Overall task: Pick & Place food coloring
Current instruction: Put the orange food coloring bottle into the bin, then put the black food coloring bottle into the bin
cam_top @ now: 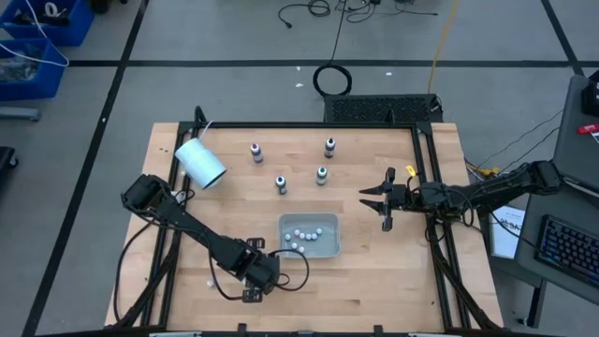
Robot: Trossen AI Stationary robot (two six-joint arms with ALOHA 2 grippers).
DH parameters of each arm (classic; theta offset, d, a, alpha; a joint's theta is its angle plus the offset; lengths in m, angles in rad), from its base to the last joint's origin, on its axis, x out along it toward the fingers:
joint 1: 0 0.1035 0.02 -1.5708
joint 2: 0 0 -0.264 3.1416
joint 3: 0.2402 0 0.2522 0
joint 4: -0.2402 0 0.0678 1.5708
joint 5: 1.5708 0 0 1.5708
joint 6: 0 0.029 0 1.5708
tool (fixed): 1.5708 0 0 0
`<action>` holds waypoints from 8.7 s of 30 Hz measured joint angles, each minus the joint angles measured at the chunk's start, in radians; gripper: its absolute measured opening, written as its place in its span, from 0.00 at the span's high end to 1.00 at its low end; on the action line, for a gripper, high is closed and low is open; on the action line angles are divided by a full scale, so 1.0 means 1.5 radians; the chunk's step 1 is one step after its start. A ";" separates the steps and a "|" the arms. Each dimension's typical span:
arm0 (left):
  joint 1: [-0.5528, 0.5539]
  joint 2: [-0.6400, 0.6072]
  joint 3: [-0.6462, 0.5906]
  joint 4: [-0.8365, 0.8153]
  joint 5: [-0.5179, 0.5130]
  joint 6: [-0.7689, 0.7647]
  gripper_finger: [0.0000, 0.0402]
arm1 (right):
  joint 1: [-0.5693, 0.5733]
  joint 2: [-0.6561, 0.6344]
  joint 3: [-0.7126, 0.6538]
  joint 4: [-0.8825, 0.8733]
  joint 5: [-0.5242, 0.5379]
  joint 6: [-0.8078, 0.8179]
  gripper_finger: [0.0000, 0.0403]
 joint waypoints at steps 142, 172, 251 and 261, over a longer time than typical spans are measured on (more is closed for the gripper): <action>-0.085 -0.056 -0.004 -0.081 -0.031 -0.171 0.40 | 0.000 0.001 0.000 0.000 0.000 0.000 0.74; -0.083 -0.056 -0.095 0.034 0.017 -0.195 0.43 | 0.000 0.001 0.000 0.003 0.000 0.012 0.74; 0.325 0.066 0.167 -0.090 0.150 0.696 0.86 | 0.000 0.002 0.000 -0.026 0.002 0.017 0.74; 0.325 0.114 0.167 -0.070 0.145 0.698 0.86 | 0.000 0.002 0.000 -0.025 0.001 0.017 0.74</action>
